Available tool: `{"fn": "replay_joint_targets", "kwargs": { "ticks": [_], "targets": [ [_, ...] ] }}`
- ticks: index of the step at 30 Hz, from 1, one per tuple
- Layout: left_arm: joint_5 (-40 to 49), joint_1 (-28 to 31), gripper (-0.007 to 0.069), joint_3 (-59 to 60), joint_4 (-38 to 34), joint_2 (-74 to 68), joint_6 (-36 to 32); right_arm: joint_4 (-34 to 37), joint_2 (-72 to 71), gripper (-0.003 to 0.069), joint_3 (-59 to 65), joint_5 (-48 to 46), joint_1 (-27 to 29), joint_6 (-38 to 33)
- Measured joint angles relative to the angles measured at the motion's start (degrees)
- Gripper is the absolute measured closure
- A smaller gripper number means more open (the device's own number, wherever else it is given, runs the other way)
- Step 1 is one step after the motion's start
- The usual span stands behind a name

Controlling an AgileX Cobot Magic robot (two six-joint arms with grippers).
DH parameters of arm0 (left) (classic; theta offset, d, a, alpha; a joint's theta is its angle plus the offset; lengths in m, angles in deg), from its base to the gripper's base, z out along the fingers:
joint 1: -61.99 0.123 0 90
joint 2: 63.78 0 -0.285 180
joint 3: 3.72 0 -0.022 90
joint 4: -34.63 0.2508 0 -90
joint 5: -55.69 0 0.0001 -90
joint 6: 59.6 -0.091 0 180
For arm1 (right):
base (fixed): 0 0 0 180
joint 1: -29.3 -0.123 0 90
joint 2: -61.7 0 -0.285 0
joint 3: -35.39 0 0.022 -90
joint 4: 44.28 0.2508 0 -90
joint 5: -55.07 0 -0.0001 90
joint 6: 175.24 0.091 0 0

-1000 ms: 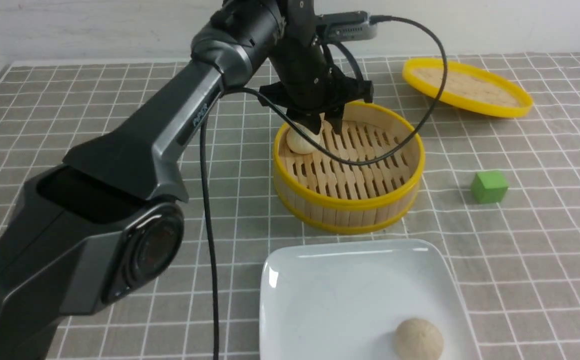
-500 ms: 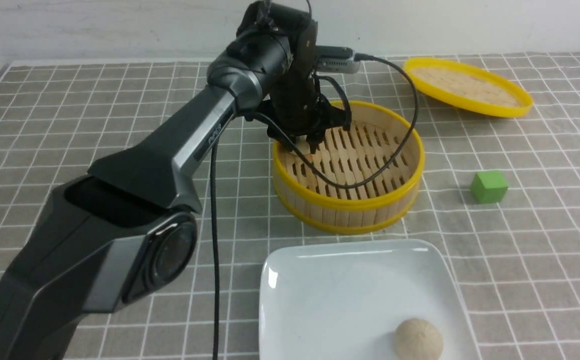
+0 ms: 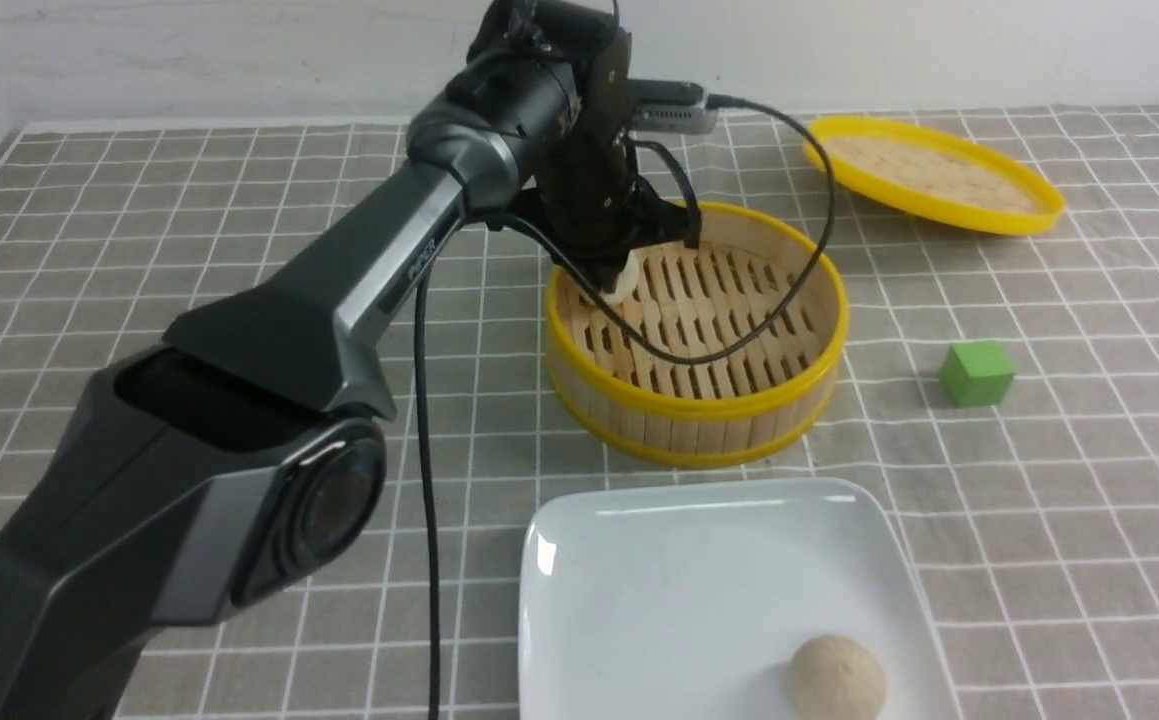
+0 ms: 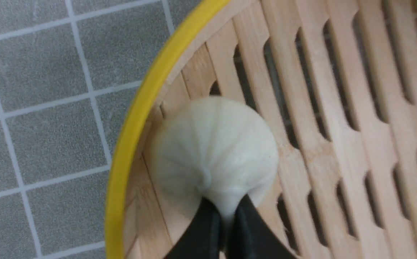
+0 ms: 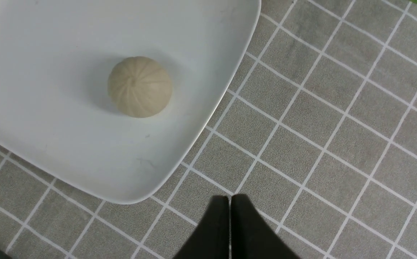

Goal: Put the steamed buns into the plate on the grey tablecloth.
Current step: 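Carry the bun from the bamboo steamer to the plate with the left gripper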

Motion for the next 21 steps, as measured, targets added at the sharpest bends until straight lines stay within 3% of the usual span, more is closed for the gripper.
{"fn": "replay_joint_targets", "kwargs": {
  "ticks": [5,9,13,21],
  "targets": [
    [0.0,0.0,0.0604,0.5,-5.7,7.1,-2.2,0.0,0.0,0.0626,0.0,0.0,0.0,0.0],
    [0.0,-0.2,0.0604,8.3,-10.1,16.8,-3.4,0.2,0.0,0.0619,0.0,-0.1,0.0,0.0],
    [0.0,-1.9,0.0604,27.7,-10.2,29.1,-4.5,0.2,0.0,0.0612,0.0,-0.3,0.0,0.0],
    [-0.8,-11.7,0.0603,61.4,-8.6,43.2,-6.0,0.4,0.0,0.0598,0.0,-0.5,0.0,0.0]
  ]
}}
